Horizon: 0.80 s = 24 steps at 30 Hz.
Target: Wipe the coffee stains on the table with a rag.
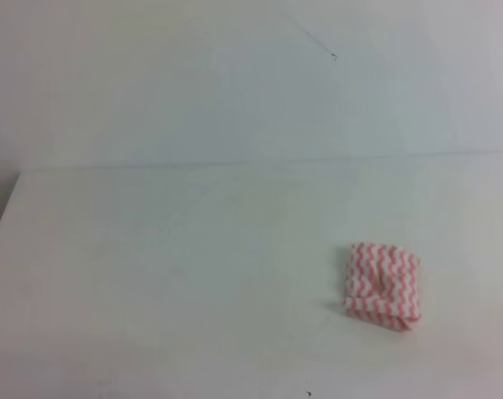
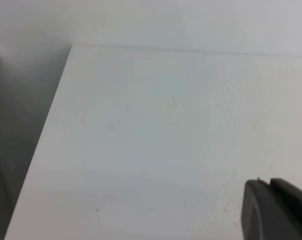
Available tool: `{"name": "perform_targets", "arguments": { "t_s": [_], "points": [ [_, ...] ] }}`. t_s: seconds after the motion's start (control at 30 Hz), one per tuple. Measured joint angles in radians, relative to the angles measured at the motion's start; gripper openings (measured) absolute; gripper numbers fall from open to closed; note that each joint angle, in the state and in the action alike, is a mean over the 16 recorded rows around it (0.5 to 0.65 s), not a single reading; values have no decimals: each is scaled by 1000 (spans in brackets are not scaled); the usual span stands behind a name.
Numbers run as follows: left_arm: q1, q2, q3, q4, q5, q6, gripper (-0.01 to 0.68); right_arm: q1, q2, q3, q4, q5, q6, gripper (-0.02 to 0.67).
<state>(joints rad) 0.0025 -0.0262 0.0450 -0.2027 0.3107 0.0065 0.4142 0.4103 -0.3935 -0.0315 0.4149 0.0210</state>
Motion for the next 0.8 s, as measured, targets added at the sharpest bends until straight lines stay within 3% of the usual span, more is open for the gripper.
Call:
{"name": "perform_targets", "arguments": {
  "t_s": [0.23,0.8],
  "points": [
    [0,0,0,0,0,0,0,0,-187,155,6,-115,39,0],
    [0,0,0,0,0,0,0,-35,-258,210,12,-178,42,-2]
  ]
}}
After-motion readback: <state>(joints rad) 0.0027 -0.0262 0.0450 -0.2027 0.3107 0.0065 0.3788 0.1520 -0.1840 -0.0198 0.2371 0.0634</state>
